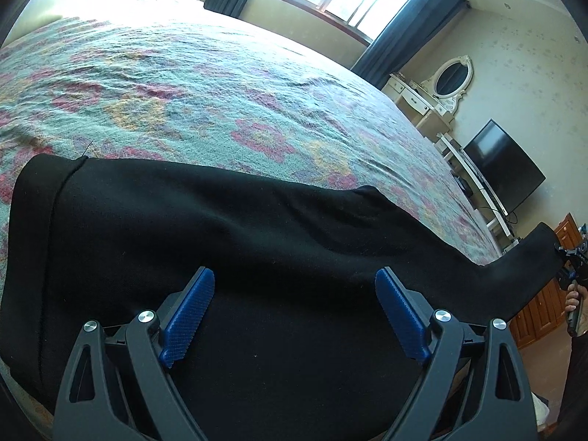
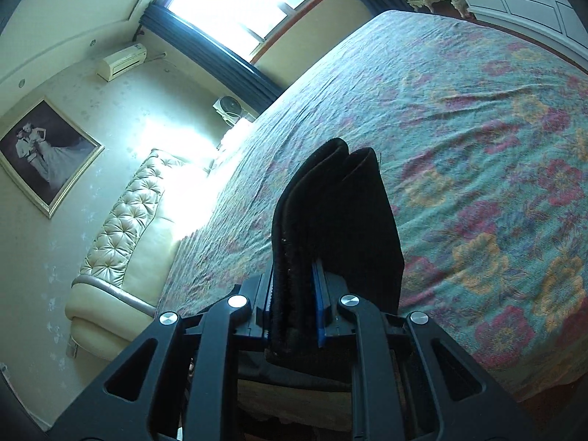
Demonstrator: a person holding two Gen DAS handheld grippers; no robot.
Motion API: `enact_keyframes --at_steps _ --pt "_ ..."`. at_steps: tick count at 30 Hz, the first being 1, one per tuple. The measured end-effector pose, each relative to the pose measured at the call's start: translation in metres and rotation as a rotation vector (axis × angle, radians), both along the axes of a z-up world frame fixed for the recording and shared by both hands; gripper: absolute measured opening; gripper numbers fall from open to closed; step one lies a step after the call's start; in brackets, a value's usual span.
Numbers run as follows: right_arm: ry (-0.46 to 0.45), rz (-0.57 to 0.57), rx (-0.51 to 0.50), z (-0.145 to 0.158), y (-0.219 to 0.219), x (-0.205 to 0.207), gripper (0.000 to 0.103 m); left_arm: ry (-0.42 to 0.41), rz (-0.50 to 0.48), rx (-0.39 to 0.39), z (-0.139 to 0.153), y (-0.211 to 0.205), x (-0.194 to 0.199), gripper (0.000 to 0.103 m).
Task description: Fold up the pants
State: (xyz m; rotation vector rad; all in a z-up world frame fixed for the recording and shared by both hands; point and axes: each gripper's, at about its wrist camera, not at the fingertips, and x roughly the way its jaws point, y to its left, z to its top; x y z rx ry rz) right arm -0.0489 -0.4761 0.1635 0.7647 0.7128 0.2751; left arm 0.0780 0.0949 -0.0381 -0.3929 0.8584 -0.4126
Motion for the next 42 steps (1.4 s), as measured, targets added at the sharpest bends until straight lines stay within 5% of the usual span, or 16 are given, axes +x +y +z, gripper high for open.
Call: enact_keyframes --at_steps 15,31,42 --pt "0.03 0.198 -0.128 -0.017 0.152 0.06 0.016 -0.007 0.014 -0.022 -0.001 0.003 -0.005 0.088" --pt "0.156 0.365 -0.299 -0.1 0.283 0.087 0.016 -0.008 0.018 -0.037 -0.001 0.005 -0.005 0.088" --pt "0.165 0.429 -0.762 -0.134 0.353 0.078 0.016 -0.008 0.02 -0.046 -0.002 0.005 -0.005 0.088"
